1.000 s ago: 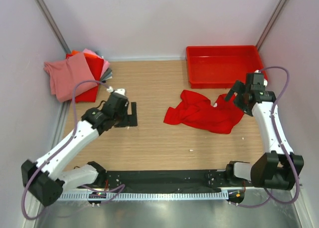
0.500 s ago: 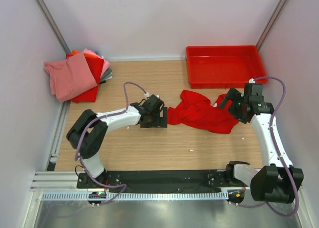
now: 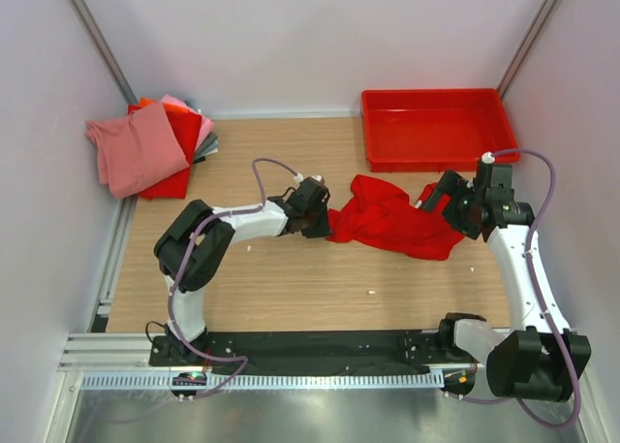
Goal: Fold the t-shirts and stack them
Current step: Flatten the tshirt out
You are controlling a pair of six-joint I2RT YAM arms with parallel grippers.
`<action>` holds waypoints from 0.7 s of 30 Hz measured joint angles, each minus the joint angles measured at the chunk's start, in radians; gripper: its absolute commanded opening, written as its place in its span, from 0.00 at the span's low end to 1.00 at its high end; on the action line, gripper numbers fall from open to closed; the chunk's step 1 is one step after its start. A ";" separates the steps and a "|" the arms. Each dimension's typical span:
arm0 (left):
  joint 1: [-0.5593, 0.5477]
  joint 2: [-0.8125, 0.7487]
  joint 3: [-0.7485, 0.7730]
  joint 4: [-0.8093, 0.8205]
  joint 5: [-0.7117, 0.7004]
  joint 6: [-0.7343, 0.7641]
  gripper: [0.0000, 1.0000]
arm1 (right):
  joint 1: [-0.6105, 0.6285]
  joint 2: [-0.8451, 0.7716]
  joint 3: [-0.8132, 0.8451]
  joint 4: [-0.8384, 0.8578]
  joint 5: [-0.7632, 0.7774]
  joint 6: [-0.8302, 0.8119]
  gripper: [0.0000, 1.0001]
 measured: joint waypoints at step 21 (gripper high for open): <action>0.365 -0.785 0.048 -0.471 -0.029 0.171 0.00 | 0.051 0.013 0.061 0.016 0.009 0.027 1.00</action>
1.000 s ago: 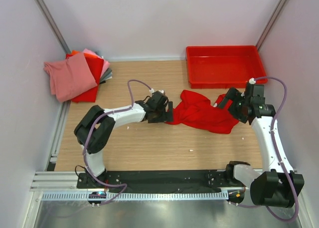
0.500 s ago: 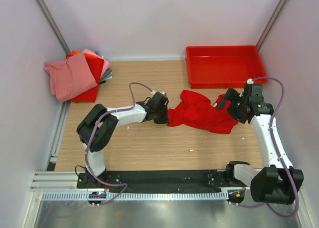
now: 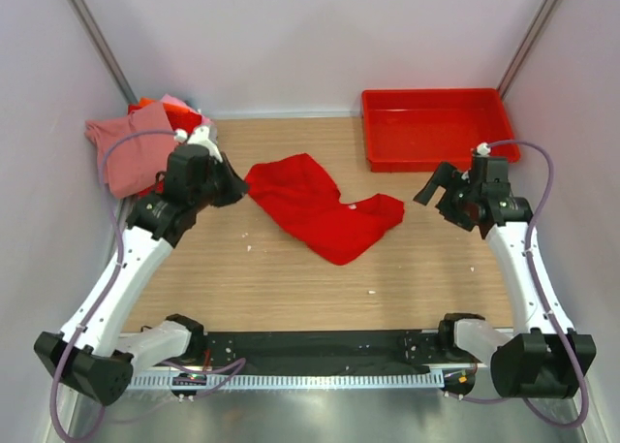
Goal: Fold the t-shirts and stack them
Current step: Flatten the tshirt out
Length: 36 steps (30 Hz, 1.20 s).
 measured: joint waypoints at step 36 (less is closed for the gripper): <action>-0.014 -0.132 -0.275 -0.242 0.027 0.121 0.00 | 0.523 1.044 0.623 0.078 0.387 -0.071 0.35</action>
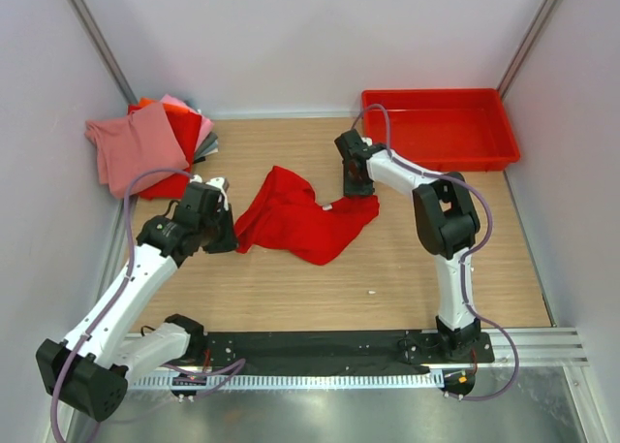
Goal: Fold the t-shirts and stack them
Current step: Flatten the tshirt out
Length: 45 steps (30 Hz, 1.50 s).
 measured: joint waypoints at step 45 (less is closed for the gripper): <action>0.000 -0.360 0.526 -0.117 -0.171 0.069 0.00 | -0.227 -1.154 -0.032 -0.484 0.426 0.010 0.30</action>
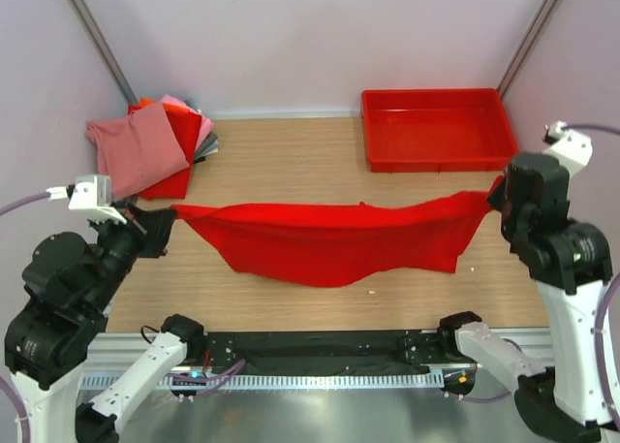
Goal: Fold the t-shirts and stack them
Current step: Flatten the tshirt out
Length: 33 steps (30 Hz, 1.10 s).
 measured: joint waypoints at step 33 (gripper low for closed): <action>0.000 -0.184 -0.470 0.044 0.272 0.008 0.00 | 0.334 0.223 -0.818 0.454 -0.604 0.296 0.73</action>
